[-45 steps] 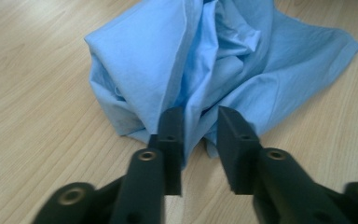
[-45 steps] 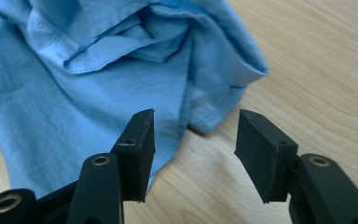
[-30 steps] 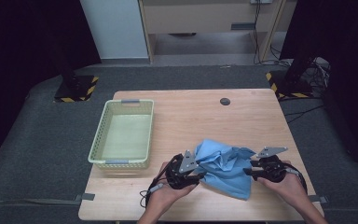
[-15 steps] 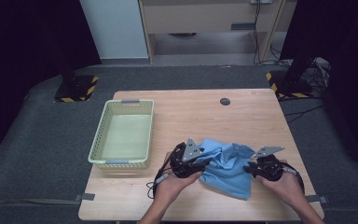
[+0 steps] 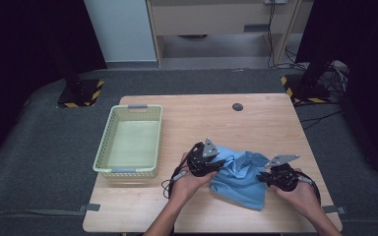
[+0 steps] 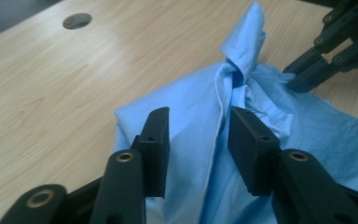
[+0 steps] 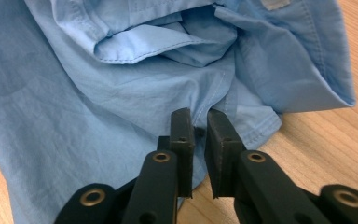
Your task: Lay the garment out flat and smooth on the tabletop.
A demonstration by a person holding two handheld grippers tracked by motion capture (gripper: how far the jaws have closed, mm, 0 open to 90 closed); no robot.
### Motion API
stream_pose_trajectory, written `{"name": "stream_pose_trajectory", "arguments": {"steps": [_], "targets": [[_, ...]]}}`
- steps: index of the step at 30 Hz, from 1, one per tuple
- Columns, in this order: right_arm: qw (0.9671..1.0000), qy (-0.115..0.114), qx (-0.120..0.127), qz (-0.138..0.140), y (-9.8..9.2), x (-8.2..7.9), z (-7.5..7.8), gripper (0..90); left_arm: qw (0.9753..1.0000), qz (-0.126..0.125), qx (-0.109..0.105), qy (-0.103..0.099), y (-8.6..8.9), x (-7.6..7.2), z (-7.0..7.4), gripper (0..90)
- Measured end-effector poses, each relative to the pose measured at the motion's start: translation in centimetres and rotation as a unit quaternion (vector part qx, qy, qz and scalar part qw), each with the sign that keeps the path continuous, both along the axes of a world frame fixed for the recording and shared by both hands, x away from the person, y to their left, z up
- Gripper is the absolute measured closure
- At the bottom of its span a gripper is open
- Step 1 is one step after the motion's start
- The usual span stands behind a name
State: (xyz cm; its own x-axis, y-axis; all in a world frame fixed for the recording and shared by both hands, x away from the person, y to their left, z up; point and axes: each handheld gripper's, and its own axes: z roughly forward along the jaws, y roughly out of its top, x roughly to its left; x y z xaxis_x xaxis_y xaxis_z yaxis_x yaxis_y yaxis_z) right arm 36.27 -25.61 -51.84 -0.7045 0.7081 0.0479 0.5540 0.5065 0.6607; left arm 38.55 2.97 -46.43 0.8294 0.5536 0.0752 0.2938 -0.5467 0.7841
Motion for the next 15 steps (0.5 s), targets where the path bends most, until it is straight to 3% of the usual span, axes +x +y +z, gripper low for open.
{"name": "stream_pose_trajectory", "arguments": {"steps": [4,8,15], "targets": [[1.0,-0.004,-0.001,0.005,0.2,-0.1,0.1,88.2,0.9998,-0.011,0.016,0.006,-0.8,0.5,-0.2,68.5],[0.9999,-0.006,-0.004,0.007,0.2,-0.2,0.3,89.8,0.9994,-0.007,0.025,0.024,-1.2,1.2,-0.2,87.1],[0.9999,-0.004,-0.009,0.013,-0.4,-0.7,0.6,90.0,0.9971,0.034,-0.01,0.067,-0.6,2.8,0.1,89.8]]}}
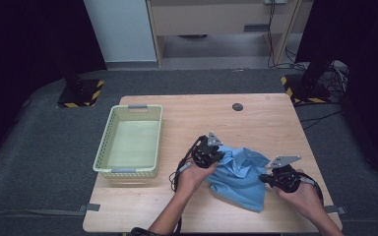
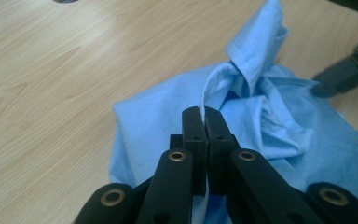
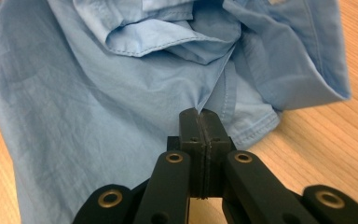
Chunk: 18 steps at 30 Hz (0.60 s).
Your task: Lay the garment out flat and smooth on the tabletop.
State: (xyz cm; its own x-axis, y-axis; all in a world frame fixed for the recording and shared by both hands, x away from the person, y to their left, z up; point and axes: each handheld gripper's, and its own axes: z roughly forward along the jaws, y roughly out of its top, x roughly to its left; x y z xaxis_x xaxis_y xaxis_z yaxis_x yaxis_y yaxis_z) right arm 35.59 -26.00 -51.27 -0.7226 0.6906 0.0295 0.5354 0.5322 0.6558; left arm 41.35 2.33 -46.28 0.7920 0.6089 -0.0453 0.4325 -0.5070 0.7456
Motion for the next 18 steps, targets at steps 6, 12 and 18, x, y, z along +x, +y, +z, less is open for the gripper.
{"name": "stream_pose_trajectory", "arguments": {"steps": [6,12,18], "targets": [[1.0,-0.003,-0.006,0.007,-0.7,-0.5,0.5,90.0,0.9985,0.037,-0.023,0.033,1.1,1.5,0.2,89.9],[0.9999,-0.007,-0.007,0.009,-1.7,-0.8,1.0,90.0,0.9967,0.067,-0.03,0.036,1.9,3.0,0.4,89.9],[0.9999,-0.01,-0.011,0.008,-2.6,-1.1,1.3,90.0,0.9953,0.085,-0.028,0.037,2.0,3.9,0.1,89.9]]}}
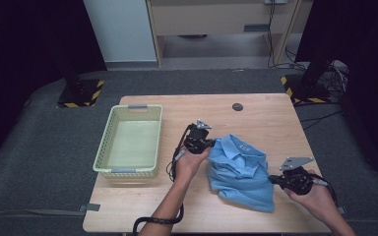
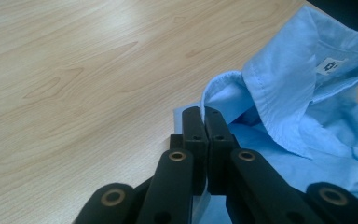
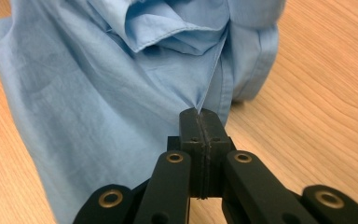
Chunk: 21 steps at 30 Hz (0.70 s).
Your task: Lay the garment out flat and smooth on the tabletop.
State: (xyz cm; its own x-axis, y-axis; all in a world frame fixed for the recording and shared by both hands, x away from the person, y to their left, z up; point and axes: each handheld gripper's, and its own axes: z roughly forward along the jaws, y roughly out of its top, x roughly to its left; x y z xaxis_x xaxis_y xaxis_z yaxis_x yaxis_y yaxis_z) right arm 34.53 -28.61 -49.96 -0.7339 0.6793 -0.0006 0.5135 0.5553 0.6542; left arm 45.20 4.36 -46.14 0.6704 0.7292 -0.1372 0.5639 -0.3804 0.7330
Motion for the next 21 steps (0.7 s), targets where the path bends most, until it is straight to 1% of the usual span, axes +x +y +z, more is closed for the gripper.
{"name": "stream_pose_trajectory", "arguments": {"steps": [3,7,11,13,15,16,17,19,21], "targets": [[1.0,0.0,0.0,-0.006,-0.7,0.1,0.1,90.0,1.0,0.008,0.005,0.001,0.2,0.2,-0.2,89.9],[0.9998,-0.001,0.004,-0.017,-1.4,0.2,0.2,90.0,0.9997,0.021,0.005,0.009,0.6,0.7,-0.7,89.9],[0.9999,-0.004,0.007,-0.009,-1.2,-0.2,0.5,90.0,0.9994,0.031,0.005,0.015,1.0,1.1,-1.3,89.9],[0.9999,-0.006,0.008,-0.005,-0.9,-0.4,0.6,90.0,0.9994,0.032,0.004,0.014,1.0,1.2,-1.5,89.3],[0.9999,-0.007,0.008,-0.001,-0.6,-0.4,0.5,90.0,0.9995,0.028,0.005,0.013,0.9,1.3,-1.6,85.1],[1.0,-0.007,0.006,0.002,-0.5,-0.5,0.5,90.0,0.9996,0.026,0.01,0.011,0.8,1.2,-1.6,81.9],[1.0,-0.006,0.005,0.003,-0.3,-0.5,0.4,90.0,0.9995,0.029,0.012,0.006,0.7,1.2,-1.6,77.6],[1.0,-0.006,0.004,0.006,-0.1,-0.5,0.4,90.0,0.9993,0.037,0.009,0.001,0.5,1.2,-1.4,63.0],[0.9999,-0.007,0.004,0.008,0.1,-0.5,0.3,90.0,0.9992,0.037,0.008,-0.007,0.4,1.0,-1.1,59.1]]}}
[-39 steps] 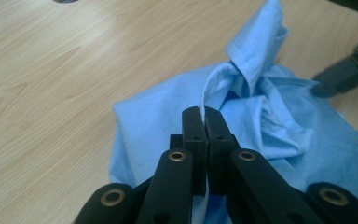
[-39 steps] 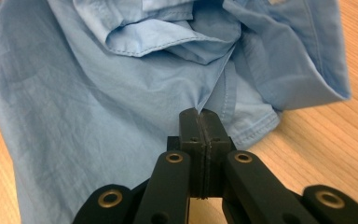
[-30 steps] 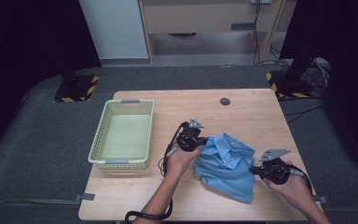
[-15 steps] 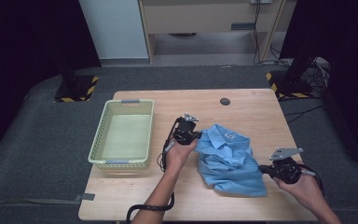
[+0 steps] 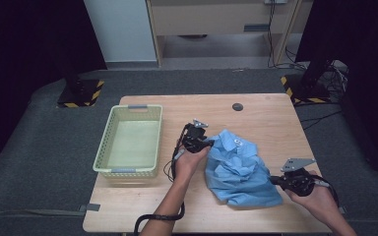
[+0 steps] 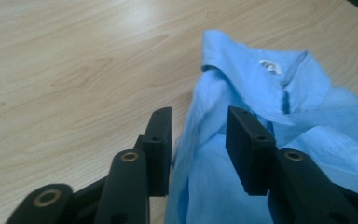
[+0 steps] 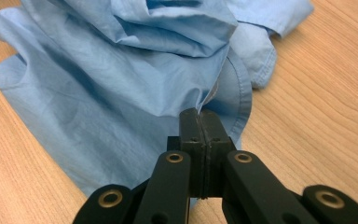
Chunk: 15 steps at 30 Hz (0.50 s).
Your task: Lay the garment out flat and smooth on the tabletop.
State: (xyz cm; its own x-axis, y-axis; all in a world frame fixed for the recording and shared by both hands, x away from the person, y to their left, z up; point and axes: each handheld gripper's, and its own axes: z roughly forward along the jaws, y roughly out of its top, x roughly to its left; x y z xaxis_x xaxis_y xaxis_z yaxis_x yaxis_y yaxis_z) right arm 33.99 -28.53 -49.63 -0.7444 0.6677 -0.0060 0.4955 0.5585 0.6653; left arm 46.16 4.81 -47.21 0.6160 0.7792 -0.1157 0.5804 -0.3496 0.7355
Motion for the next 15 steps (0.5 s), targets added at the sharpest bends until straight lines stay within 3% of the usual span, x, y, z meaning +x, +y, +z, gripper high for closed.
{"name": "stream_pose_trajectory", "arguments": {"steps": [2,15], "targets": [[1.0,0.0,0.001,0.0,0.1,0.0,0.0,90.0,1.0,-0.001,0.0,-0.007,-0.1,-0.3,0.4,53.0],[0.9999,-0.011,0.01,-0.005,0.6,0.3,0.2,89.4,0.9993,-0.017,-0.016,-0.029,-0.3,-3.0,1.8,43.9]]}}
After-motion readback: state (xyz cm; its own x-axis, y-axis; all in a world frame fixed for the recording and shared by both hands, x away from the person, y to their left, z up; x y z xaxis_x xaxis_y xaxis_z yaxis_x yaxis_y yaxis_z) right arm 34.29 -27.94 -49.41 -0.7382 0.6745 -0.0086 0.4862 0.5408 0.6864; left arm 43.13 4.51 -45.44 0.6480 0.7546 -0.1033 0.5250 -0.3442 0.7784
